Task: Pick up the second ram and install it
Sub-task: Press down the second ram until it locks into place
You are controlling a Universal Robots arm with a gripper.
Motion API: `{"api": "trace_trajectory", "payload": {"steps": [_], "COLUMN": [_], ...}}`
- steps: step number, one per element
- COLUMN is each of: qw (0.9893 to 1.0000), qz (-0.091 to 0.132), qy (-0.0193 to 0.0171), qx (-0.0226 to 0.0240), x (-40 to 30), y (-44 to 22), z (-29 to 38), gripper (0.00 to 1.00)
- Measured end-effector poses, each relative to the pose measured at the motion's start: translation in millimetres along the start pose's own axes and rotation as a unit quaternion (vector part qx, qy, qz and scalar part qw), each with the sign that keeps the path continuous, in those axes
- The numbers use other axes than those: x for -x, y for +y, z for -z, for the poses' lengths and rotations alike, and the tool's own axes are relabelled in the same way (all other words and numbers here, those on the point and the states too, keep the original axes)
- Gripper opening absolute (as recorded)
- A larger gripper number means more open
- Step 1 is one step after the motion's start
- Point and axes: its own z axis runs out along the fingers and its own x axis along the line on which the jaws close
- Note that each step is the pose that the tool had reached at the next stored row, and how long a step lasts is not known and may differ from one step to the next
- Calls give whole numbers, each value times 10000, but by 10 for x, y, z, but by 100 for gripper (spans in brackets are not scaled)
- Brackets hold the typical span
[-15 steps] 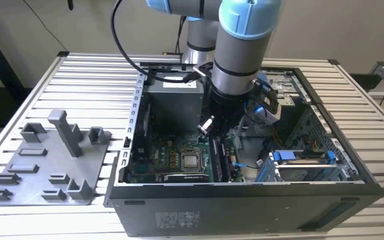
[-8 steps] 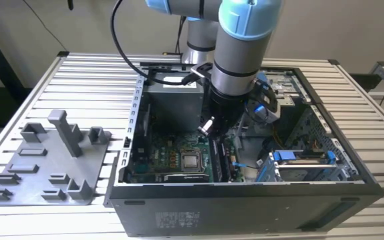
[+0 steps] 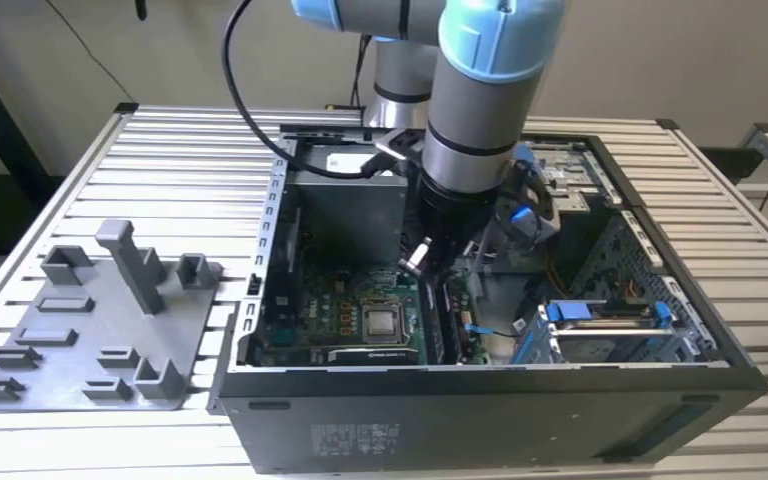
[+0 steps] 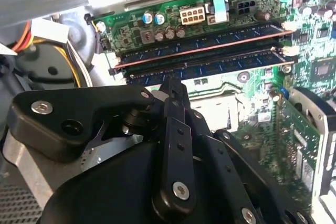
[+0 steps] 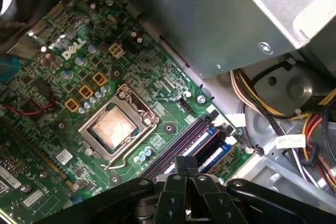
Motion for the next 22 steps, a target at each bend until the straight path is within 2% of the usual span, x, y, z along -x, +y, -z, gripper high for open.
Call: {"api": "trace_trajectory", "payload": {"steps": [6, 9, 12, 16, 22], "qw": [9995, 9982, 9967, 9939, 9874], "qz": [327, 599, 816, 1101, 1583], "qy": [17, 26, 11, -4, 6], "qx": [16, 31, 17, 4, 27], "x": [-2, -2, -3, -3, -5], "y": [-2, -2, -3, -4, -5], "z": [-5, -8, -8, -9, -13], "gripper": [11, 11, 11, 11, 11]}}
